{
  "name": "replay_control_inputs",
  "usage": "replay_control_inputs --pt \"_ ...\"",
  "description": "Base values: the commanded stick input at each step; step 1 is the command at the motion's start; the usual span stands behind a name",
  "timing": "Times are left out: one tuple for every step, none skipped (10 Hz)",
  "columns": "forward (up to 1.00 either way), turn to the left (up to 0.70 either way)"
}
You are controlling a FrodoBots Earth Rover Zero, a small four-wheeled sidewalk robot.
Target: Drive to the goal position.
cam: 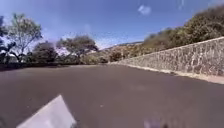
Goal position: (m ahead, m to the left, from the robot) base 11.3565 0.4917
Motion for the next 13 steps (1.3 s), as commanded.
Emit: replay_control_inputs --pt "0.5 -0.43" --pt "0.5 -0.38" --pt "0.5 -0.16" --pt "0.5 0.0" --pt "0.5 0.0" --pt "0.5 0.0" --pt "0.5 0.0" --pt "0.5 0.0" --pt "0.5 0.0" --pt "0.5 0.0" --pt "0.5 0.0" --pt "0.5 0.0" --pt "0.5 0.0"
